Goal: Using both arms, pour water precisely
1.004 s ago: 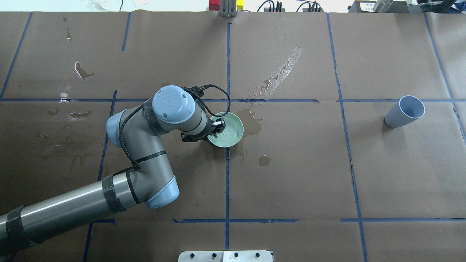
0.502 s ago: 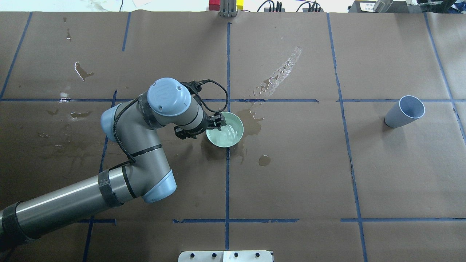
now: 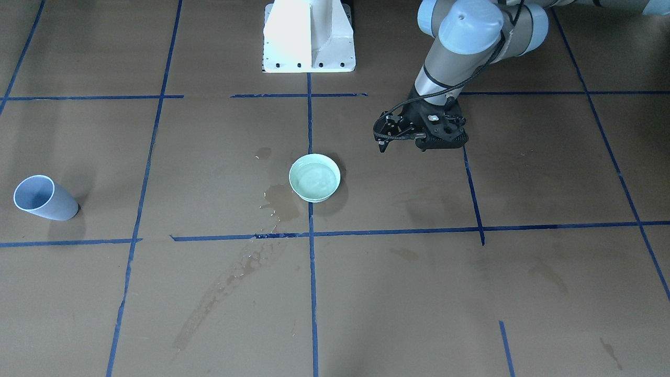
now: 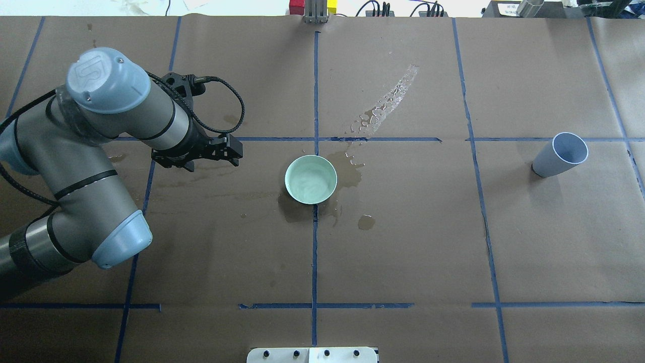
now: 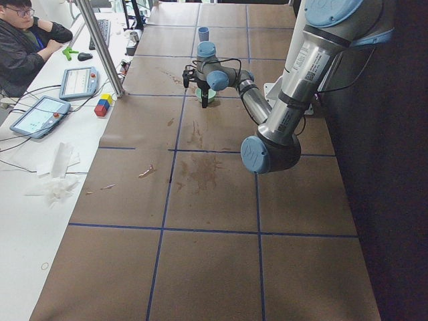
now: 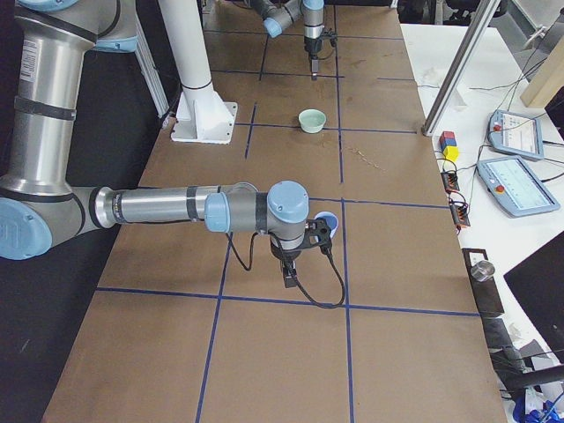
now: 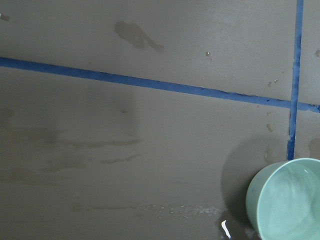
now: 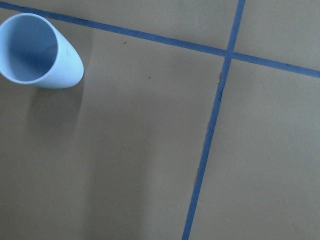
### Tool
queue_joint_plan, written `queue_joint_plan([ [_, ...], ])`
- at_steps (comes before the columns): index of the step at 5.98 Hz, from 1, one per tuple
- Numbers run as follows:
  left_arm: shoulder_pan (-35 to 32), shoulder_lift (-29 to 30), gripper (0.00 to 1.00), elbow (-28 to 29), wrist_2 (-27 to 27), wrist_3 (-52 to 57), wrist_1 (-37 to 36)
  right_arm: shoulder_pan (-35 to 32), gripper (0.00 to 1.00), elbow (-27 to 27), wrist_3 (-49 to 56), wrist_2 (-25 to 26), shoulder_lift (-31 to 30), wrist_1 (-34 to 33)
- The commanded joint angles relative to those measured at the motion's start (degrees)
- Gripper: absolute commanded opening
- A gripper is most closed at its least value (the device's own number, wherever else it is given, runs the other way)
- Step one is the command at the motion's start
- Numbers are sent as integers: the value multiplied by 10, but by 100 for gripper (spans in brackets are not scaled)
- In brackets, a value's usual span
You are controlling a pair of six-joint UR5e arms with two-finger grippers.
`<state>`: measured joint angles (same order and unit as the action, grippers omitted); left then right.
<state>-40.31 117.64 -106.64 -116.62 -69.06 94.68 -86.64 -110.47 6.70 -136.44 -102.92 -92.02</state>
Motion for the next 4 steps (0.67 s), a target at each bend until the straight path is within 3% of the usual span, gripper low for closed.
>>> queue_joint_plan([
  [1,1,-6,100,-1,2,3,0,39,99,-73,-102,-7,-1,2],
  [2,1,-6,100,1,3,2,0,102,99,-88,-261,-1,-3,100],
  [3,1,-6,100,2,3,2,1,178,99,-89,-440,41,-11,245],
  [4,1,-6,100,3,3,2,1,253,99,-89,-514,127,-30,336],
])
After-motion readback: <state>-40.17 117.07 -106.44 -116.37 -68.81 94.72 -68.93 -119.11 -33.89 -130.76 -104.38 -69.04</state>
